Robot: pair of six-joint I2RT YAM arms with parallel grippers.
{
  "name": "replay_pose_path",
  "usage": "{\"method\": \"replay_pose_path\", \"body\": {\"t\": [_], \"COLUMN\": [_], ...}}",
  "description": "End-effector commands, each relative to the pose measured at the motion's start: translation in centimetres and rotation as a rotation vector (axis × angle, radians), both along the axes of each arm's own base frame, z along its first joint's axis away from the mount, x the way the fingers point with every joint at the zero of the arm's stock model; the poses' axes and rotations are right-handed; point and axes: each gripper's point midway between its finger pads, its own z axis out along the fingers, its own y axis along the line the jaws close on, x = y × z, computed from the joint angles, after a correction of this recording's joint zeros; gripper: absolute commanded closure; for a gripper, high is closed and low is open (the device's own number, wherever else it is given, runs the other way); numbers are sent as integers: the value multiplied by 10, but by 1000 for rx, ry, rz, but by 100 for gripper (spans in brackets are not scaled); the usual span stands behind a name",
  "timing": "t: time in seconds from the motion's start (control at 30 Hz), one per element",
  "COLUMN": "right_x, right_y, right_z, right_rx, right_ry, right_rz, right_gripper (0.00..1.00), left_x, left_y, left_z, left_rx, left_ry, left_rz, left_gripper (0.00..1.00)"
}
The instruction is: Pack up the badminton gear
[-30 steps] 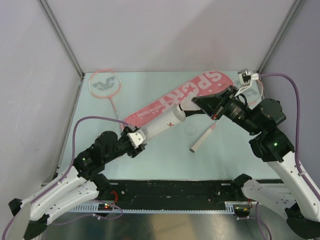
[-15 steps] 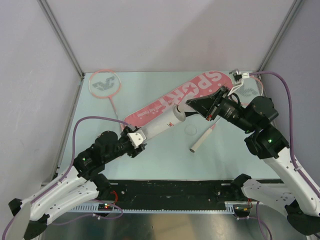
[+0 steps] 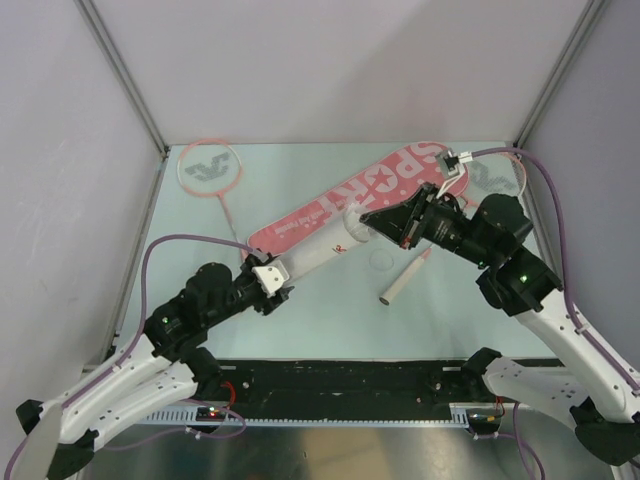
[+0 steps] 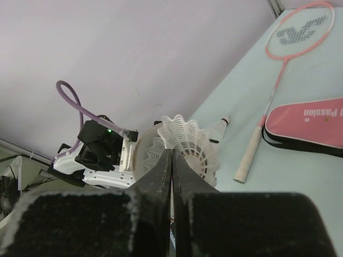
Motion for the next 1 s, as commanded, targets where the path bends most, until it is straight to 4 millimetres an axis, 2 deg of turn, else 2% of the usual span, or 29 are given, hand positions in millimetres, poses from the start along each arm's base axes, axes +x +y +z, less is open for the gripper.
{"method": "replay_pose_path", "body": {"t": [0.0, 0.13, 0.37, 0.63, 0.8, 0.97], "right_x": [-1, -2, -7, -10, -11, -17], "right_y": [8, 17, 32, 32, 14, -1], "right_z": [-5, -12, -10, -6, 17, 26], "right_rx": [-2, -7, 8, 21, 70, 73], "right_ry": [21, 38, 37, 27, -35, -79], "right_rz": [30, 58, 112, 111, 51, 30], "right_gripper": [100, 100, 100, 99, 68, 41], "left_x": [-1, -1, 0, 2, 3, 4], "left_y": [-12, -12, -12, -11, -9, -8], "left_z": [41, 40, 38, 35, 34, 34], "left_rx": [-121, -124, -118, -107, -105, -110], "left_ry": [-86, -88, -86, -86, -86, -83], "left_rz": [-39, -39, -37, -25, -14, -8], "left_gripper": [49, 49, 49, 49, 49, 49]}}
